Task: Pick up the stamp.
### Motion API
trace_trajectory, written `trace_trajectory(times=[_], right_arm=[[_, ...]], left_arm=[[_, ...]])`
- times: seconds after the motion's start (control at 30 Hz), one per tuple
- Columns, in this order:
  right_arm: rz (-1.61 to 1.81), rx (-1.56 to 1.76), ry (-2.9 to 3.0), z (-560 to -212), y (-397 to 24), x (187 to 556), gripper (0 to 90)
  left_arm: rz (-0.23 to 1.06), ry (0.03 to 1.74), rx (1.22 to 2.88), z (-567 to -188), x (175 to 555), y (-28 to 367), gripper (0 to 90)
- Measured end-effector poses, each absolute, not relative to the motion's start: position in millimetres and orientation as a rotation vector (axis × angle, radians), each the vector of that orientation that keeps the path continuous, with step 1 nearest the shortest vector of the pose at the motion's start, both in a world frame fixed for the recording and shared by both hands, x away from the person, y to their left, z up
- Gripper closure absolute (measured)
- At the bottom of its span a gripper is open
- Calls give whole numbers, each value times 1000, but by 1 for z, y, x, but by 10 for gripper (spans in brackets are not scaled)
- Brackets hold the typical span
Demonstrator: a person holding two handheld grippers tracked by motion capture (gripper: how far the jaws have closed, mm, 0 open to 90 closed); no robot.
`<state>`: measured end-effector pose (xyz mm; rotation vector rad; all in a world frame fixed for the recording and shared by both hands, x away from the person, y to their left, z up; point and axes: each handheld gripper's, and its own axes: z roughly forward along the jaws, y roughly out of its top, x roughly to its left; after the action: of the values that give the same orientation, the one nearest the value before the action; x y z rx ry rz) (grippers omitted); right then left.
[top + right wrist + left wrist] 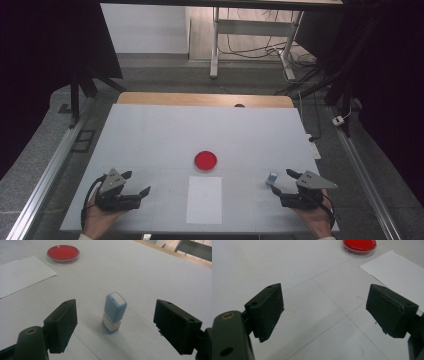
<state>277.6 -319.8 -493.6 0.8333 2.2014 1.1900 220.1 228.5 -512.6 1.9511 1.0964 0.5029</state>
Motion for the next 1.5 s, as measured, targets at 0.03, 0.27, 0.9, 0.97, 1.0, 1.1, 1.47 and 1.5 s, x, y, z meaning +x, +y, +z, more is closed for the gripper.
trace_trajectory(times=[0.03,0.27,0.9,0.97,1.0,1.1,1.47,1.5], right_arm=[[1189,832,2199,-494,-320,277,194],[1192,822,2197,-493,-319,276,204],[1197,832,2206,-485,-318,276,249],[1187,824,2212,-483,-317,276,251],[1177,822,2212,-482,-317,275,253],[1183,830,2212,-477,-317,276,261],[1138,823,2282,-458,-314,283,276],[1139,824,2284,-456,-314,284,277]], left_arm=[[505,1096,1951,-512,220,229,149],[500,1086,1951,-512,219,227,148],[510,1082,1949,-511,218,226,150],[508,1079,1952,-512,218,225,151],[506,1077,1955,-512,219,224,150],[506,1071,1961,-512,219,223,151],[493,1066,1973,-512,221,221,152],[491,1064,1973,-512,222,220,152]])
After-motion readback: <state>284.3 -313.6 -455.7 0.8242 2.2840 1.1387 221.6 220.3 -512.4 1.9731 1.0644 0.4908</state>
